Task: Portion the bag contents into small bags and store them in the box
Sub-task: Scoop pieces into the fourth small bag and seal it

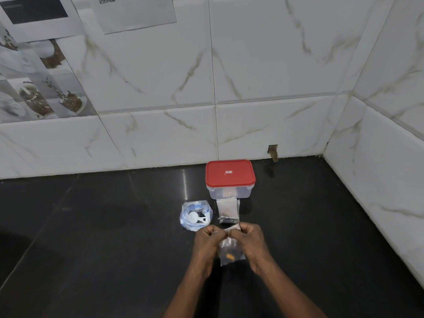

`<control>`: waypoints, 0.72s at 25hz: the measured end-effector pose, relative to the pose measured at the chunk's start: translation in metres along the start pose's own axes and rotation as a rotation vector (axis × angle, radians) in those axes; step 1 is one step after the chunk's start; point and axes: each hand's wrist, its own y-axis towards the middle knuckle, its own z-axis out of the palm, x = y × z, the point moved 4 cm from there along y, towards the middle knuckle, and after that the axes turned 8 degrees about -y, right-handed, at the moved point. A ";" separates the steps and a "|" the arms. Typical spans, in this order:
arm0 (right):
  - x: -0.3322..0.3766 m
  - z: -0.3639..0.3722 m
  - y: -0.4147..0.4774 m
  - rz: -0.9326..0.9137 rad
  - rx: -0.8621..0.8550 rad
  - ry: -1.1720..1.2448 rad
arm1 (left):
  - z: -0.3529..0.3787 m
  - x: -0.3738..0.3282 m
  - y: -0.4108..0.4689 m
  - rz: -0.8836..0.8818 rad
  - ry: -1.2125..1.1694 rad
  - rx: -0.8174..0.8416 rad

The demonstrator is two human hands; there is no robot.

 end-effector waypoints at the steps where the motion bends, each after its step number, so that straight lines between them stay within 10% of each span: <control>1: 0.000 0.000 0.000 0.003 0.014 0.019 | -0.001 -0.001 0.002 0.008 0.019 -0.003; 18: -0.008 -0.012 0.009 0.030 0.020 -0.014 | 0.001 0.023 0.027 -0.036 0.060 0.026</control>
